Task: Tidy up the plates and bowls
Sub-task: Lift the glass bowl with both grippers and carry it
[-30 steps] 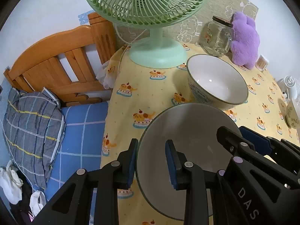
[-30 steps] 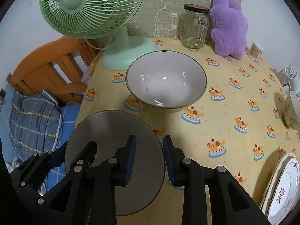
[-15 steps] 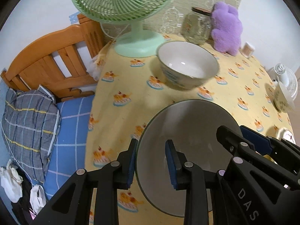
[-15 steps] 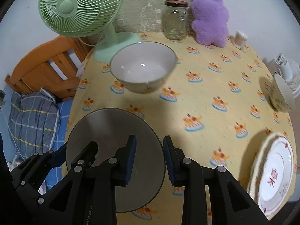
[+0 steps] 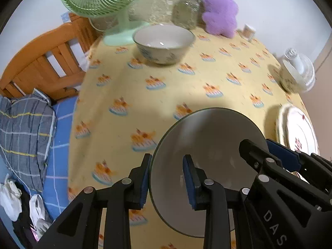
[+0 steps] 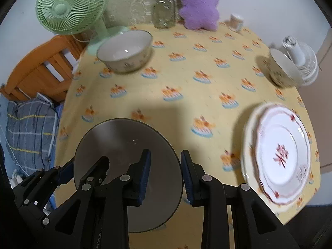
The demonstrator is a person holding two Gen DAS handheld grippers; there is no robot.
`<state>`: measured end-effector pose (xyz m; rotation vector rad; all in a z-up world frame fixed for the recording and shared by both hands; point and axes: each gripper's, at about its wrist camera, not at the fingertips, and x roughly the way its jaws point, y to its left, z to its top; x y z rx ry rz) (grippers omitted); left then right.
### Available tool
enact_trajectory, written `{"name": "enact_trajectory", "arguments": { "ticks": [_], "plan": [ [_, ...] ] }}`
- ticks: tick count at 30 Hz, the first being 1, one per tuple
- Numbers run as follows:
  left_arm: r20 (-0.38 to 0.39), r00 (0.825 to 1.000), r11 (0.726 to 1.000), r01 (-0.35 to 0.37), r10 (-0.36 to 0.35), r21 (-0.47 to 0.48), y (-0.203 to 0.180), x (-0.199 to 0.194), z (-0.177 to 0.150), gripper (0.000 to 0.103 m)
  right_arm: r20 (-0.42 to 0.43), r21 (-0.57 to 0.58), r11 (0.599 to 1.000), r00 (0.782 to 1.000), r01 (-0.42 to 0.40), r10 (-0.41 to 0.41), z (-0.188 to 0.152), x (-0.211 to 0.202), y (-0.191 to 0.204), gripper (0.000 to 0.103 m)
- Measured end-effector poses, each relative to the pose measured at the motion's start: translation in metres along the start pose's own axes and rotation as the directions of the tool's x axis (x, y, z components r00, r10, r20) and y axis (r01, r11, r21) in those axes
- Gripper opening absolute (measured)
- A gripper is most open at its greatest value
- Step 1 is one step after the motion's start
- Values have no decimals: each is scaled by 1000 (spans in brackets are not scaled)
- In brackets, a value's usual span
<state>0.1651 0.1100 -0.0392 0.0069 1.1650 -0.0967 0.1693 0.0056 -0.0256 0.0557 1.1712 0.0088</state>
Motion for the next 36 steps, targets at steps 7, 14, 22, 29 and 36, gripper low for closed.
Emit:
{"name": "enact_trajectory", "arguments": {
  "ticks": [7,14,22,29,36],
  "plan": [
    [-41,999,999,25,-24,24,-25,-1,-20,28,-41,26,999,999,28,-27,-24,-9,-26,34],
    [-40,999,999,17,-16,36,-34,6,-21,28,-52,53,998,998,19,-17,-26,-2,-37,34],
    [-29,999,1000,27,-26,10,-31,12,-17,32,-19,71,997,1000,11,-10,-20,1,-37,37],
    [-27,999,999,17,-16,33,-36,13,-23,34,-40,87,996,999,-1,4,-27,5,-42,39],
    [-40,999,999,21,-19,42,-36,11,-25,34,-35,70,998,999,-1,4,-31,1,-40,36]
  ]
}}
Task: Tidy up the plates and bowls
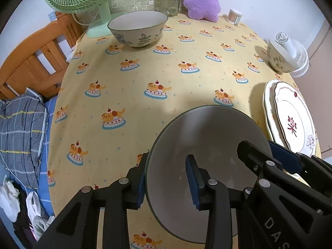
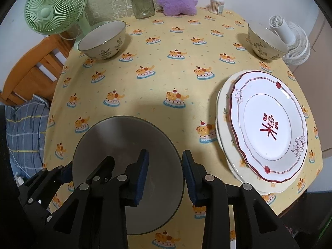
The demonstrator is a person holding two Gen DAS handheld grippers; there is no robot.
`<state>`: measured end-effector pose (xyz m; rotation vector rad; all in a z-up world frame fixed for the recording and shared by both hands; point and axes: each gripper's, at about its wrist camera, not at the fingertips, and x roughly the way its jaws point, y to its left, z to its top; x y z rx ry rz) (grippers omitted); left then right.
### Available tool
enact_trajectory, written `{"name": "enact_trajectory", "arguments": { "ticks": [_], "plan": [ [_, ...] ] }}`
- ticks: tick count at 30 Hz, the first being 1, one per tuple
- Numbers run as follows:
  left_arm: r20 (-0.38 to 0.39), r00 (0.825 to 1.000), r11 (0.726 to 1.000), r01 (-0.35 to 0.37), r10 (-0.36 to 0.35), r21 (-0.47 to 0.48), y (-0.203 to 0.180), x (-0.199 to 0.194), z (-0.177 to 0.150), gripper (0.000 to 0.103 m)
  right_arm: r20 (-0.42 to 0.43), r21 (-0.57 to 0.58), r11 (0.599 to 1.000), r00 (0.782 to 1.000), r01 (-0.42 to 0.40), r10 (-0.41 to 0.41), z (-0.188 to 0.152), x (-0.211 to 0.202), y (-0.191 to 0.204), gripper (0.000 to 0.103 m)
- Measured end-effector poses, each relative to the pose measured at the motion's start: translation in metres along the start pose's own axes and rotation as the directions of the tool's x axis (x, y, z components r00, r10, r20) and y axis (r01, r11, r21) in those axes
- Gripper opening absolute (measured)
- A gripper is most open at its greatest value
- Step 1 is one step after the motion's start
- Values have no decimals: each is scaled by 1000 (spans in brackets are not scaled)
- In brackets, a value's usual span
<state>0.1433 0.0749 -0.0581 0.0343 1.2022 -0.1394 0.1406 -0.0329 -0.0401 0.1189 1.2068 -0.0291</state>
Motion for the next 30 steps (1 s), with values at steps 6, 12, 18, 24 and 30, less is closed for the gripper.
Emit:
{"name": "enact_trajectory", "arguments": {
  "ticks": [6,12,18,24,30],
  "plan": [
    [-23,1000,1000,7,-7,-3,-7,0,1,35,-5,14,1000,1000,4,-4,0,-4,-7,33],
    [-22,1000,1000,14,-14,-6,-23,0,1,35,-8,14,1000,1000,16,-16,2,-4,-22,33],
    [-29,1000,1000,3,-4,-28,-27,3,3,35,-18,-5,1000,1000,4,-4,6,-2,-28,33],
    [-37,999,998,9,-12,-62,-26,6,6,46,-15,-2,1000,1000,-20,20,10,1,-29,33],
    [-6,1000,999,-13,13,-37,-20,-6,9,66,21,-26,999,999,-42,43,13,-6,-21,68]
  ]
}}
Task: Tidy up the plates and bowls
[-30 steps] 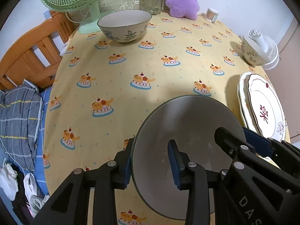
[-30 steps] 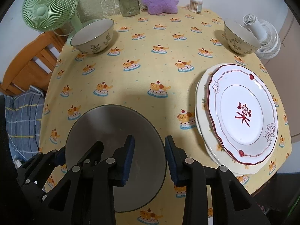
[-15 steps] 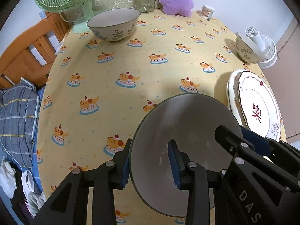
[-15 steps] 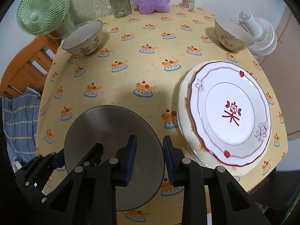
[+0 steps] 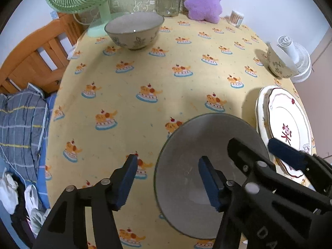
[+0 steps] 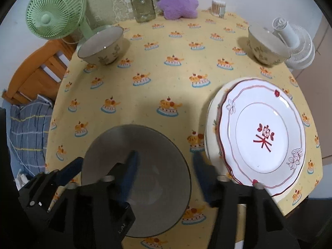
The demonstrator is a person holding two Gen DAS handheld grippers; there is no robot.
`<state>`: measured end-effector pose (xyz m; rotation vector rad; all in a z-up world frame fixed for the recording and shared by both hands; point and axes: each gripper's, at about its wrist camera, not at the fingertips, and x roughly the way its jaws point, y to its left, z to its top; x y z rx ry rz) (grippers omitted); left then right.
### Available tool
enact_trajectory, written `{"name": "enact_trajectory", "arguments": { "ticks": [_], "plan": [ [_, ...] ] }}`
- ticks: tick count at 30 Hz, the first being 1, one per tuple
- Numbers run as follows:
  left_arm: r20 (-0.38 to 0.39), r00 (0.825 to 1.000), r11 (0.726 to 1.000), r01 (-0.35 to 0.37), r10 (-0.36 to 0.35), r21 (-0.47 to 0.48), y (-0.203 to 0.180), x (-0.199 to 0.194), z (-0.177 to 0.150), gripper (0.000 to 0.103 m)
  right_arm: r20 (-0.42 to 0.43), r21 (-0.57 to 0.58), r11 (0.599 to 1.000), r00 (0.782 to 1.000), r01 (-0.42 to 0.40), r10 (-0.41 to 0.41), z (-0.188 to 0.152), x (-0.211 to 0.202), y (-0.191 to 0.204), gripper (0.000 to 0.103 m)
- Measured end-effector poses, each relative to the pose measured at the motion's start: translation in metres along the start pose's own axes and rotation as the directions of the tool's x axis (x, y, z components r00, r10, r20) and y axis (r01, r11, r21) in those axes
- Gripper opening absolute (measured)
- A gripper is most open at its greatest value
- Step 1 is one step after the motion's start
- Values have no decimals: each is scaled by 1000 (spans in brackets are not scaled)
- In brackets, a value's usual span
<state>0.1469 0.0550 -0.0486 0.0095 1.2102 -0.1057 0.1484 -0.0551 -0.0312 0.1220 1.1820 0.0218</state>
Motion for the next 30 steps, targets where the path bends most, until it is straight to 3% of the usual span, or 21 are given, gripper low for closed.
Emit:
{"name": "enact_trajectory", "arguments": {
  "ticks": [5,8,19,30],
  "plan": [
    [43,998,999,36,-37,22,8,-17,6,83,41,-15,1000,999,-5,6,5,-12,10,71],
    [73,997,999,35,-38,34,11,-27,14,88,61,-27,1000,998,-13,14,12,-20,17,72],
    [202,979,1000,-4,6,-9,15,-53,65,89,170,-69,996,984,-49,60,64,-47,27,72],
    [212,969,982,-89,124,-169,19,-37,115,87,159,-181,982,983,-62,91,136,-22,29,72]
  ]
}}
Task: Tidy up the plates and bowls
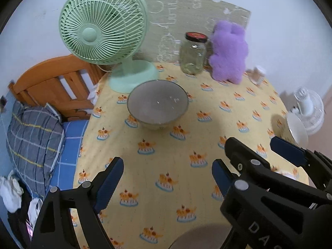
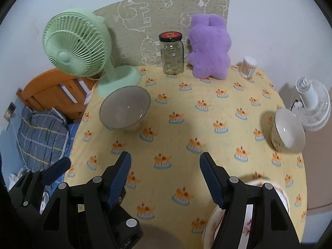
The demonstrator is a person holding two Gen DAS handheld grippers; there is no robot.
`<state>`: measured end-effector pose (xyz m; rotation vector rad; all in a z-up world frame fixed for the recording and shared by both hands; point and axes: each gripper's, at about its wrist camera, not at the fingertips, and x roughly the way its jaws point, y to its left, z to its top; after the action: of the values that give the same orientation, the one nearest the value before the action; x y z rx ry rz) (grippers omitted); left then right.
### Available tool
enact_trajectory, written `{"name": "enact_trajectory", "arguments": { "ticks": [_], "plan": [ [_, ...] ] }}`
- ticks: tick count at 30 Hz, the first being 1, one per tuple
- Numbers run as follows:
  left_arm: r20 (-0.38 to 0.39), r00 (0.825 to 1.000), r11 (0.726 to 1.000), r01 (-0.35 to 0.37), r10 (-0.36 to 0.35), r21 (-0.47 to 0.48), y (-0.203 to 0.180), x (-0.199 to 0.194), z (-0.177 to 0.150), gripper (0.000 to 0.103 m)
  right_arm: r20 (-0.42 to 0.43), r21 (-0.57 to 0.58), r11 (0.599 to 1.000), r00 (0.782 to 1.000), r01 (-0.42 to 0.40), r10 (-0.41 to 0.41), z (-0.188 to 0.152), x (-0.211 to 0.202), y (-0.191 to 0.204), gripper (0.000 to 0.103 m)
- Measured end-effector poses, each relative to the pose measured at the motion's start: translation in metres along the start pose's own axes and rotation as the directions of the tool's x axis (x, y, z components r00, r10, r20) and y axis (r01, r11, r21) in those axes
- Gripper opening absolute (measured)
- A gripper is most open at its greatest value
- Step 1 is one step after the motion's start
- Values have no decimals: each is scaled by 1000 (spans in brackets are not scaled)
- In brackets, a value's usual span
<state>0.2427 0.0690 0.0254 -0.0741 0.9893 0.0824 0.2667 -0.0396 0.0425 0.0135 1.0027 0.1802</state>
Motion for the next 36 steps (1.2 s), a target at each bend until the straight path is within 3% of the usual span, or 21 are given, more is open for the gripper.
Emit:
{"name": "enact_trajectory", "arguments": {
  "ticks": [7,13,23,27,32,34,36],
  "plan": [
    [59,998,997,-15,19,-71,5,19,29,82,24,-53,999,1000,8,-7,37,27,-2,72],
    [85,994,992,-63,73,-113,16,40,51,82,47,-59,996,997,-62,65,64,53,4,72],
    [37,992,979,-110,118,-174,34,97,69,66,33,-61,996,998,-60,62,86,109,18,72],
    [20,990,972,-131,138,-194,44,115,73,62,7,-70,993,995,-94,95,91,133,23,72],
    [-16,992,972,-128,127,-198,52,136,79,45,-20,-69,991,994,-111,109,95,154,31,72],
    [-30,991,973,-134,130,-186,53,143,80,42,-34,-64,992,993,-113,111,95,161,33,68],
    [-33,989,973,-148,145,-178,53,146,80,38,-46,-64,991,993,-115,112,95,168,34,50]
  ]
}}
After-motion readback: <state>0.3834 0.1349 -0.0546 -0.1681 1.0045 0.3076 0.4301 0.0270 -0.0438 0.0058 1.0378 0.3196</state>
